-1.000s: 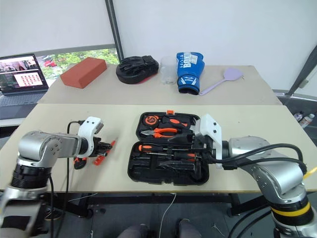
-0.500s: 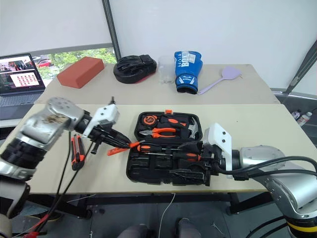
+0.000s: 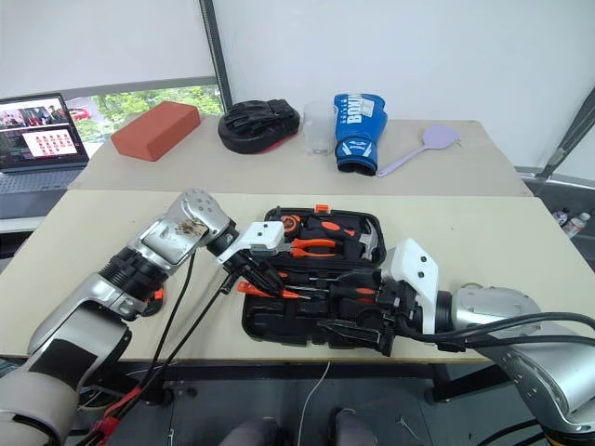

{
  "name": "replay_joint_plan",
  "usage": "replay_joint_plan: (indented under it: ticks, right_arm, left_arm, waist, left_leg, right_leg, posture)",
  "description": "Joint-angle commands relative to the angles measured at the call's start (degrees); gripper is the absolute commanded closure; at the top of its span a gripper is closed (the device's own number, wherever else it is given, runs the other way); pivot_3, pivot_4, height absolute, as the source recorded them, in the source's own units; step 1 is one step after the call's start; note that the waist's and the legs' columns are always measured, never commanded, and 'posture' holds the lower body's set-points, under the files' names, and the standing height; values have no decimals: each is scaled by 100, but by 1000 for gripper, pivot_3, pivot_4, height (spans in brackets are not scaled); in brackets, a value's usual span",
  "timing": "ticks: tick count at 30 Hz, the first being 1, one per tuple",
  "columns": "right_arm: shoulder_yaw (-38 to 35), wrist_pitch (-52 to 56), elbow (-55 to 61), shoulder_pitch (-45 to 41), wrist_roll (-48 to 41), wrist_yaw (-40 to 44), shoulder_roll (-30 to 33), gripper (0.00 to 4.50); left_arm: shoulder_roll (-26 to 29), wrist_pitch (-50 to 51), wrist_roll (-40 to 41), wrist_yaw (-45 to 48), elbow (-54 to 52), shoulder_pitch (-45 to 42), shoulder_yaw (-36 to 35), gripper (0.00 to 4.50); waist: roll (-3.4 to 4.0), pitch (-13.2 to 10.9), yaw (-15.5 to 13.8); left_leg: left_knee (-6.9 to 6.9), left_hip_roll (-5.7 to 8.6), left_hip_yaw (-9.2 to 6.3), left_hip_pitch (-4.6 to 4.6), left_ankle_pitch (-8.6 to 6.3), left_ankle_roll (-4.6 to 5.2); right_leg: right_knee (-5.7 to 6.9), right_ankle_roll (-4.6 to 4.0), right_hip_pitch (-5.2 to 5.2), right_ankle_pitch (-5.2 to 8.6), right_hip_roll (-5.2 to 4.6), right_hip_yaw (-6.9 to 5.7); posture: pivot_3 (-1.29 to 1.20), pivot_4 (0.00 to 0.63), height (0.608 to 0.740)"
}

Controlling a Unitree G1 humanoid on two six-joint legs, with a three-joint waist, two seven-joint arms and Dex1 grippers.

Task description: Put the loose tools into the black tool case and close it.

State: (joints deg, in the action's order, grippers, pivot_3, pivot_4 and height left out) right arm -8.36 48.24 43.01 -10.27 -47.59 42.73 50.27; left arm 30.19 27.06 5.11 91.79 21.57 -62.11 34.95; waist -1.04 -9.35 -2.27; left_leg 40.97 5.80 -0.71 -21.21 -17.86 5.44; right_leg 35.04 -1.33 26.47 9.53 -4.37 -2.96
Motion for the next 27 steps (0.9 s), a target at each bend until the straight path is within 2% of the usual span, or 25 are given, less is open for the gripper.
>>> replay_joint_plan:
  ticks: [1, 7, 13, 27]
  right_arm:
    - [-169, -39, 206, 3, -122, -131, -8, 0]
    - [-194, -92, 190, 58, -134, -205, 14, 0]
    - [-163, -138, 127, 20, -88, -191, 13, 0]
    - [-119, -192, 45, -34, -38, -177, -12, 0]
  left_arm:
    - [-173, 259, -301, -173, 124, -123, 58, 4284]
    - [-387, 809, -415, -418, 93, -52, -40, 4284]
    - [-696, 1794, -255, -678, 145, -176, -216, 4284]
    - [-573, 1414, -264, -891, -181, 112, -282, 4284]
  waist:
    - [0, 0, -7]
    - [-1, 0, -4]
    - [-1, 0, -10]
    - [0, 0, -23]
  left_leg:
    - [1, 0, 0, 0, 0, 1]
    - [3, 0, -1, 1, -2, 6]
    - [5, 0, -1, 1, -3, 7]
    - [12, 0, -1, 1, -3, 7]
  right_leg:
    - [-1, 1, -1, 0, 0, 0]
    - [1, 4, -4, -1, 1, 1]
    - [2, 5, -4, 0, 1, 1]
    - [3, 7, -5, -1, 1, 1]
  posture:
    - [0, 150, 740]
    - [0, 150, 740]
    - [0, 150, 740]
    - [0, 150, 740]
